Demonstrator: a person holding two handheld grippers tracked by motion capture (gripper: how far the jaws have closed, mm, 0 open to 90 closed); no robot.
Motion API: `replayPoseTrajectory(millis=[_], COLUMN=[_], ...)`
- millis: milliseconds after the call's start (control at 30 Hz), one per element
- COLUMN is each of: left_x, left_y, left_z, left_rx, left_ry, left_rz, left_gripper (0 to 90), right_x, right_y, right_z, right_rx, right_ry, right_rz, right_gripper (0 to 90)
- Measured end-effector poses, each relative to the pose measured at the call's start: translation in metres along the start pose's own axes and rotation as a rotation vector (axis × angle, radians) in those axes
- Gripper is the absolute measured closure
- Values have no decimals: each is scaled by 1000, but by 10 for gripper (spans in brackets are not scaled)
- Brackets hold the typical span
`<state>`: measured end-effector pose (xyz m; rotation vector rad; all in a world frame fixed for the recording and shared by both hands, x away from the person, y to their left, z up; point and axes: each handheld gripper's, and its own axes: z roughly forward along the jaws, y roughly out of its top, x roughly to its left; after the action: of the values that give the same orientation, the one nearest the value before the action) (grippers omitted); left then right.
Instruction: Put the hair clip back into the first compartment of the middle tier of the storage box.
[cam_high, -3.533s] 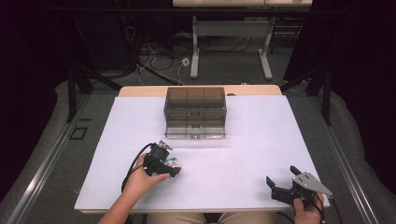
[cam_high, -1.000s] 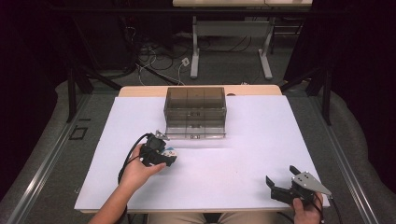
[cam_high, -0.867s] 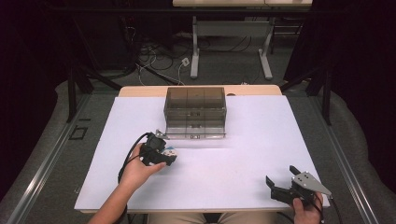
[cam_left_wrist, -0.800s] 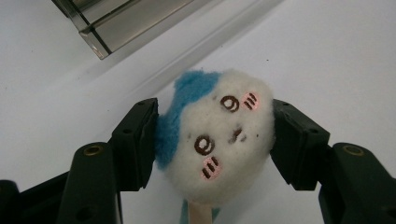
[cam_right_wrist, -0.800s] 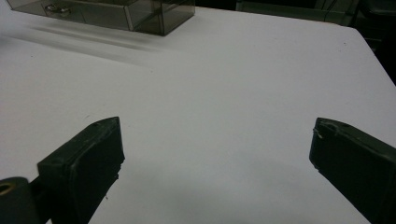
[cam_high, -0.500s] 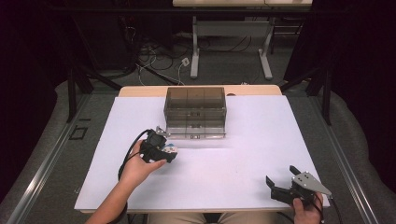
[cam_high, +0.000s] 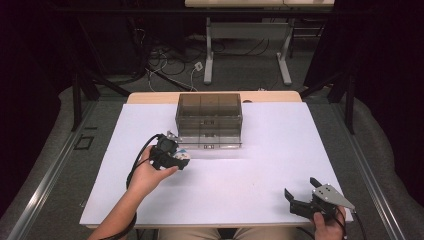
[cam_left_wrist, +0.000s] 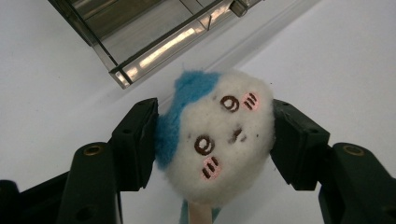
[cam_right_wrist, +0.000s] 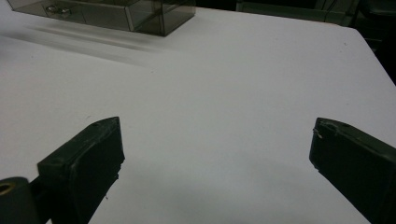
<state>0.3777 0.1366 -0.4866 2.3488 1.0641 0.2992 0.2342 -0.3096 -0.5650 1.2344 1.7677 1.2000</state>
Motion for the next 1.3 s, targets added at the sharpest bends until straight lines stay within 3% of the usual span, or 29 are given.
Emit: replayPoseTrajectory(millis=[967,1000,1100,1167,1233,1300], left_x=[13,14,15,17,17,18], left_y=[30,31,34,37,39,42], left_z=[-12,-12,-14,-15,-15,-16], left_rx=[-21,-21,-19,-17,-17,-22], left_ry=[59,61,69,78,81,85], left_rz=[0,6,7,11,14,12], left_gripper=[377,378,378,378,378,378], right_x=[0,1,0,1,1,0], right_y=[0,-1,0,-1,-1,0], right_z=[0,3,0,3,3,-1], right_rx=[1,-29,2,-29,-28,17], right_ry=[1,-10,2,-9,-9,6], right_rz=[-3,4,-3,5,5,-5], right_gripper=[26,26,26,26,26,26])
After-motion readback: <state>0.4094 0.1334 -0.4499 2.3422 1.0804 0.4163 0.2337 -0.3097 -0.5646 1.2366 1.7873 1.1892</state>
